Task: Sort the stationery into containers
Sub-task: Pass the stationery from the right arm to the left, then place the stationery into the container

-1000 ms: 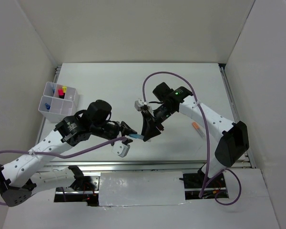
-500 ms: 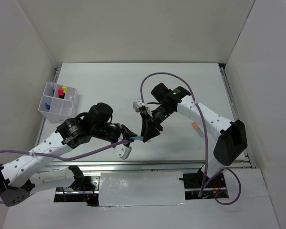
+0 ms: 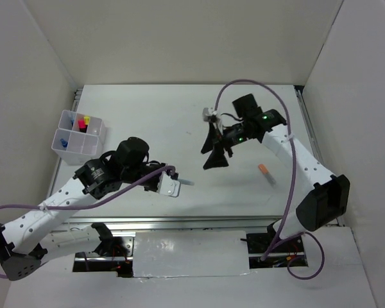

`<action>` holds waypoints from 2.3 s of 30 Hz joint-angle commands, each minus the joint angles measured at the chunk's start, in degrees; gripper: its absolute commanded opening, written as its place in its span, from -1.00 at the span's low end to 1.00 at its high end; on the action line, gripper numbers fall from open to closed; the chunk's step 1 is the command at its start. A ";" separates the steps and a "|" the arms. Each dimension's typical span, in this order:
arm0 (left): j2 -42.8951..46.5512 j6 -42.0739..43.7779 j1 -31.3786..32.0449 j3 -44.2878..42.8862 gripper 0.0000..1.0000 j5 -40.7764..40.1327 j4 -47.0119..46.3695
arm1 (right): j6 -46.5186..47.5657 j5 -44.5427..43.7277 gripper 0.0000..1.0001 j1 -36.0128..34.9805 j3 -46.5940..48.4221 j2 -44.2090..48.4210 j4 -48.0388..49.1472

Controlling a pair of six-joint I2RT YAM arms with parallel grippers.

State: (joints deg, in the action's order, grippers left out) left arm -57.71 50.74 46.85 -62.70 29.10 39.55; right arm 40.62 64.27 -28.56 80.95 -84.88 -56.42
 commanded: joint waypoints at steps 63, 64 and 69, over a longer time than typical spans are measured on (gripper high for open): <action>-40.47 -24.46 -69.36 -37.94 0.34 -16.98 12.66 | -3.01 -26.29 0.44 45.42 -21.62 20.63 -1.22; -39.94 -24.72 -69.35 -37.94 0.34 -16.28 12.57 | -2.74 -27.00 0.44 46.21 -21.62 20.81 -1.67; -34.41 -28.24 -66.99 -40.31 0.24 -8.19 11.87 | -0.55 -34.37 0.32 50.35 -22.23 21.25 -3.08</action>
State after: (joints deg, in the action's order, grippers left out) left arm -97.93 25.32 -22.26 -100.40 14.09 53.49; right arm 37.63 35.35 20.32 59.42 -64.97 -56.71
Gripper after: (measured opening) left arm 0.628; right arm 0.670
